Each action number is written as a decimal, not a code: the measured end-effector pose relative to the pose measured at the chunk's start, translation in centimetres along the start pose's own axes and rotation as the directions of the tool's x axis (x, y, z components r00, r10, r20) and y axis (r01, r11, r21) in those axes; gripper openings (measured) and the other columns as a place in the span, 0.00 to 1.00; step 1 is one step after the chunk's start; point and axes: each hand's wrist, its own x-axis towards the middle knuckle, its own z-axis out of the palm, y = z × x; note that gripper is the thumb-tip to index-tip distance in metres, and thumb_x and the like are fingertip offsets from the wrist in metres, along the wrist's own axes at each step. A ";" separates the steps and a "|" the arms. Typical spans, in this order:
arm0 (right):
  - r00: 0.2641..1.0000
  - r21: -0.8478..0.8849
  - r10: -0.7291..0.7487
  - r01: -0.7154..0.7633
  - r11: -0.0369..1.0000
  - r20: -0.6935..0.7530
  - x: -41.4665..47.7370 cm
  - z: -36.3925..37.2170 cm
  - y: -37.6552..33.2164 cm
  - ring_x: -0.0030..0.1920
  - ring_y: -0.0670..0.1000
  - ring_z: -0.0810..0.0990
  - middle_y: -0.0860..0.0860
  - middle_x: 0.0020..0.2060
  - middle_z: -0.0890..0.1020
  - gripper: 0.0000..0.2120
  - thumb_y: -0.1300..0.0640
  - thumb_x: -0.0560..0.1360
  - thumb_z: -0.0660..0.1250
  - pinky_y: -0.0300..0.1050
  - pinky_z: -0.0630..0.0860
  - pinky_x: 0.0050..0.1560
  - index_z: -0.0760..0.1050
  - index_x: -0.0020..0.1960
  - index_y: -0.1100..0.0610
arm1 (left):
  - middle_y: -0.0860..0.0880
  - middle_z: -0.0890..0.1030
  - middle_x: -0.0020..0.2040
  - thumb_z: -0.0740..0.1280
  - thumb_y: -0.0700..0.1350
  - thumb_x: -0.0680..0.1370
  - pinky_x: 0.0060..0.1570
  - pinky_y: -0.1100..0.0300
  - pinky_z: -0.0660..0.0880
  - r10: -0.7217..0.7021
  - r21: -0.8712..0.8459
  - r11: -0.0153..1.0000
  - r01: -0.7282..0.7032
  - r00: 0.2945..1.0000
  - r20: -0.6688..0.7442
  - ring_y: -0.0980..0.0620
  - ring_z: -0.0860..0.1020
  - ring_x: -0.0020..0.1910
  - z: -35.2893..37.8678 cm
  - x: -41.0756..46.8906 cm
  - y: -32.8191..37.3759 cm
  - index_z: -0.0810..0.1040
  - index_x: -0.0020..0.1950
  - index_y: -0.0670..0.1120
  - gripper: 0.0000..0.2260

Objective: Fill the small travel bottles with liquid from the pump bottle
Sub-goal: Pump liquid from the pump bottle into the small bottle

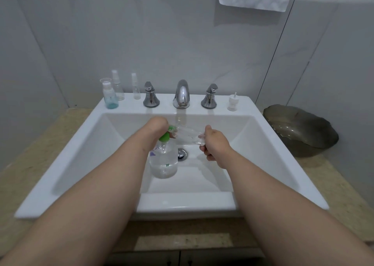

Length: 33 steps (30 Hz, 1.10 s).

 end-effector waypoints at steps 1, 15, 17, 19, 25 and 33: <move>1.000 -0.003 0.006 -0.006 1.000 -0.002 0.0 0.0 0.0 0.25 0.50 0.64 0.54 0.31 0.73 0.22 0.45 0.86 0.47 0.40 0.60 0.29 0.74 0.50 0.57 | 0.52 0.70 0.14 0.55 0.33 0.86 0.17 0.71 0.65 0.014 0.003 1.000 -0.014 1.000 0.008 0.58 0.68 0.11 0.1 -0.2 -0.1 0.72 0.39 0.38 0.17; 1.000 0.012 0.004 -0.004 1.000 0.004 0.1 0.0 0.1 0.26 0.51 0.64 0.54 0.29 0.73 0.22 0.45 0.86 0.48 0.40 0.60 0.30 0.74 0.52 0.57 | 0.45 0.81 0.37 0.62 0.47 0.86 0.38 0.57 0.69 0.133 -0.327 0.936 -0.128 0.991 -0.009 0.47 0.77 0.34 0.1 0.1 -0.6 0.79 0.42 0.44 0.15; 1.000 0.011 0.000 0.000 1.000 0.004 0.2 0.0 0.1 0.26 0.51 0.64 0.54 0.30 0.73 0.22 0.45 0.86 0.47 0.40 0.61 0.30 0.74 0.52 0.57 | 0.47 0.81 0.36 0.60 0.48 0.86 0.33 0.59 0.66 0.138 -0.303 0.944 -0.134 0.990 -0.010 0.49 0.77 0.30 0.0 0.0 -0.5 0.78 0.42 0.44 0.16; 1.000 0.012 -0.002 0.002 1.000 0.005 0.2 -0.1 0.1 0.26 0.50 0.64 0.54 0.30 0.74 0.22 0.45 0.86 0.47 0.40 0.61 0.30 0.74 0.51 0.57 | 0.46 0.80 0.35 0.60 0.46 0.86 0.34 0.59 0.68 0.125 -0.317 0.941 -0.118 0.992 -0.001 0.48 0.77 0.29 0.0 0.3 -0.5 0.78 0.42 0.43 0.15; 1.000 0.009 0.009 -0.009 1.000 0.015 0.1 0.1 0.1 0.26 0.50 0.64 0.54 0.29 0.74 0.23 0.45 0.86 0.47 0.40 0.61 0.29 0.75 0.51 0.57 | 0.41 0.79 0.35 0.58 0.34 0.84 0.34 0.60 0.68 0.081 -0.293 0.953 -0.073 0.997 0.015 0.46 0.74 0.32 0.1 0.3 -0.5 0.78 0.43 0.41 0.14; 1.000 -0.024 -0.007 0.008 1.000 0.022 0.0 -0.1 0.2 0.28 0.51 0.65 0.55 0.31 0.76 0.23 0.45 0.86 0.46 0.40 0.63 0.31 0.75 0.53 0.57 | 0.43 0.85 0.42 0.51 0.33 0.82 0.32 0.59 0.70 0.092 -0.165 0.983 -0.087 0.996 0.023 0.45 0.79 0.35 -0.5 0.5 -1.1 0.78 0.49 0.44 0.17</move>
